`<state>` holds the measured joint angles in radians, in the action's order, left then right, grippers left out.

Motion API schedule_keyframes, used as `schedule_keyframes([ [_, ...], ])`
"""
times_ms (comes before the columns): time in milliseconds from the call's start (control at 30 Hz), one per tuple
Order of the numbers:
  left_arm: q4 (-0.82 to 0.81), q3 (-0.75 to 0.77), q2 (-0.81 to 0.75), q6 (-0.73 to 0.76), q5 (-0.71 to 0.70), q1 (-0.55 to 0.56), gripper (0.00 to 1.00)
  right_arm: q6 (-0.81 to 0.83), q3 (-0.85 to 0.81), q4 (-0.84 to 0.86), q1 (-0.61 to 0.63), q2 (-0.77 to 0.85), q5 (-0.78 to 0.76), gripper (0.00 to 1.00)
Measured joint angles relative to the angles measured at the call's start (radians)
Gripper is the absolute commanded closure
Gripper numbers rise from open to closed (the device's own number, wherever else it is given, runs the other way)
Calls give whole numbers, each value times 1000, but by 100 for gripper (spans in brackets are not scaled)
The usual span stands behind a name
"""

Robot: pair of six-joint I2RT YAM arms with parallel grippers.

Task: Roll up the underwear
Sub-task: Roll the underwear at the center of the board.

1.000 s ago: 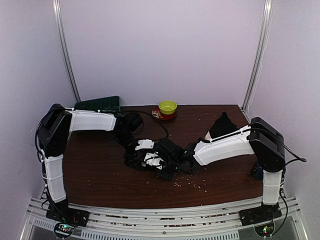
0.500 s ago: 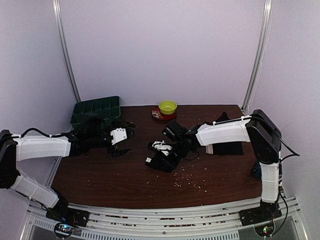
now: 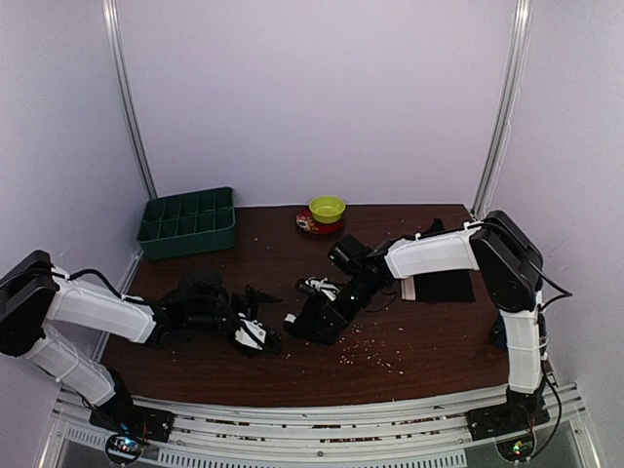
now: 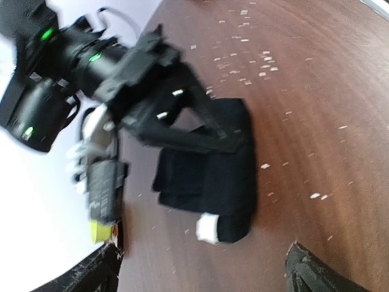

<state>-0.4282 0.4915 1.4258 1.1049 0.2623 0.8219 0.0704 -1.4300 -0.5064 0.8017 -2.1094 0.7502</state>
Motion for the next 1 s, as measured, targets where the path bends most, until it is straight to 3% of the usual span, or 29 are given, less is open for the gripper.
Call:
schedule_keyframes([
  [300,-104,8,146,58,-63,86,15,-18,50,35,-19,7,73,100],
  [533,-168,62,286,73,-137,161,31,-17,69,44,-23,11,96,100],
  [667,-222,92,350,79,-189,178,50,-16,71,45,-24,11,98,100],
  [767,-242,94,374,78,-208,180,72,-14,71,45,-24,11,99,100],
  [1000,-240,123,398,77,-244,185,100,-6,71,34,-30,15,94,100],
])
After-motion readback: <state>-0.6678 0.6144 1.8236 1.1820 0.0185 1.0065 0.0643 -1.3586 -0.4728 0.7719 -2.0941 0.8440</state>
